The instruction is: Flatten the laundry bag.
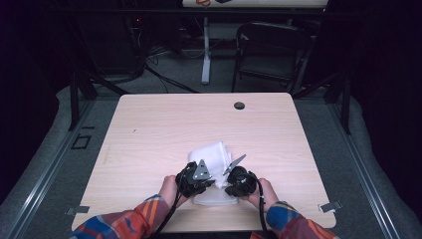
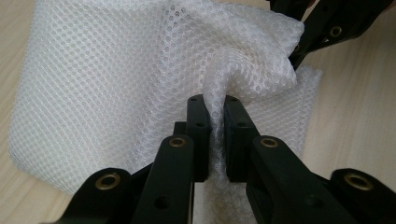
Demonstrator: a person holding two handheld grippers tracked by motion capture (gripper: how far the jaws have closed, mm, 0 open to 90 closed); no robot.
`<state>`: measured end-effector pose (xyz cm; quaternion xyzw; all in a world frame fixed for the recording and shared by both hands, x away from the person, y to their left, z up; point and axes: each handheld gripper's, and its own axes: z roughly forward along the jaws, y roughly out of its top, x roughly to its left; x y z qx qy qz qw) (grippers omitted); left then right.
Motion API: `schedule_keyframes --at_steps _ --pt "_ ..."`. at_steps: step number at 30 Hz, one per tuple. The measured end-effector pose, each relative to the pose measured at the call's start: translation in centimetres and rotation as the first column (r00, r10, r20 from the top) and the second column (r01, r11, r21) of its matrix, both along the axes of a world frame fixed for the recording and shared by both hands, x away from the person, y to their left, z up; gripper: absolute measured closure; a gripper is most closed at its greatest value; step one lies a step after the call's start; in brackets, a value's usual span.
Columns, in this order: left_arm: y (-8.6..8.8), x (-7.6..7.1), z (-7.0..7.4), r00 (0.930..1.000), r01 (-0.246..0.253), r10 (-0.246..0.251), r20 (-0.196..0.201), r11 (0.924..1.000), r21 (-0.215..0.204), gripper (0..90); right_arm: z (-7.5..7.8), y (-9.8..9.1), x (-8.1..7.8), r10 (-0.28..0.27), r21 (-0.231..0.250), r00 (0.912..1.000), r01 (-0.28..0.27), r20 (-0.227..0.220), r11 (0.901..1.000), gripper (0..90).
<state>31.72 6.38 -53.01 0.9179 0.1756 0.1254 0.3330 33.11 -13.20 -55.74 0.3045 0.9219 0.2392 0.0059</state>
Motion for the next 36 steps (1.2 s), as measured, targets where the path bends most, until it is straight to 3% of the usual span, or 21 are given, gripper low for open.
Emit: schedule_keyframes --at_steps 10,27,32,36 --pt "1.1 -0.1 0.6 0.9991 -0.035 0.036 0.022 0.9993 -0.01 83.1 0.0 0.1 -0.1 0.0 -0.005 0.9999 0.0 0.01 1.0 90.0" --pt "1.8 -0.2 0.9 0.9979 -0.054 0.055 0.034 0.9984 -0.013 83.1 0.1 0.1 -0.1 0.009 -0.021 0.9999 -0.009 0.012 0.9997 90.0" --pt "1.1 0.0 0.7 0.9976 -0.058 0.059 0.035 0.9976 -0.037 83.2 0.3 0.2 -0.2 0.007 -0.055 0.9998 -0.006 0.021 0.9984 90.0" --pt "-0.1 0.0 0.3 0.998 -0.043 0.044 0.045 0.9989 -0.019 83.3 0.3 -0.1 -0.4 -0.007 -0.055 0.9999 0.008 0.013 0.9985 90.0"
